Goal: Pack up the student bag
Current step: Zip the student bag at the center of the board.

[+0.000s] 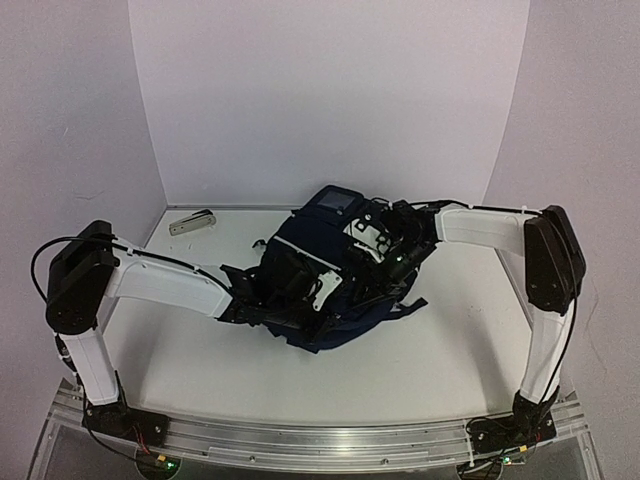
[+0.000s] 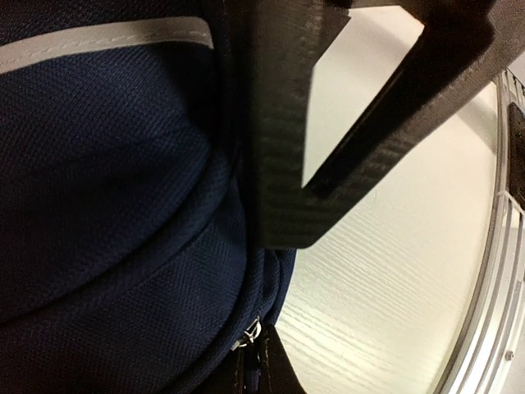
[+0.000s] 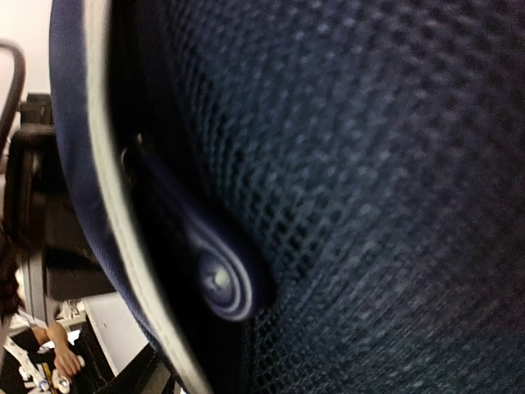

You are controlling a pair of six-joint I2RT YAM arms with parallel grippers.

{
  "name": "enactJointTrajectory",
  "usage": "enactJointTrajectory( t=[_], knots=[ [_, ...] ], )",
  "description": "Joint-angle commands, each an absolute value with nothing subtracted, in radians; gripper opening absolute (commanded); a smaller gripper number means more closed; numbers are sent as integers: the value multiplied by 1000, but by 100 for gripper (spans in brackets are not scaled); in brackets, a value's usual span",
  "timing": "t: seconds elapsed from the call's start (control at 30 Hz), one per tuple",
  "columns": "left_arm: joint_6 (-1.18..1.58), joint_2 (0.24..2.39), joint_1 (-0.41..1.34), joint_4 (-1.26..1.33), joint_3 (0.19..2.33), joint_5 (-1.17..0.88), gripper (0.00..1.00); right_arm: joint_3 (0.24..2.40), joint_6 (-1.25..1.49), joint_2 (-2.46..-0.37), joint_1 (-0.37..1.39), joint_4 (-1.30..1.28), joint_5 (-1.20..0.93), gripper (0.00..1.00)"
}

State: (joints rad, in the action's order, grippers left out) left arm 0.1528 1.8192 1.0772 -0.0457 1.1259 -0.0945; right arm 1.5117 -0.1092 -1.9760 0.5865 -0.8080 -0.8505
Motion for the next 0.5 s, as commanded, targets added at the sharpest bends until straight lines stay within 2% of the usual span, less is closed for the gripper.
enactJointTrajectory(
  t=[0.0,0.23,0.47],
  knots=[
    [261,1833,1119,159,1173,-35,1,1597,-77,-1995,607,-647,-934,59],
    [323,1830,1127,256,1163,31,19,1530,-98,-1916,604,-646,-895,62],
    [321,1838,1128,262,1164,-101,33,1412,-127,-1788,567,-646,-843,67]
  ],
)
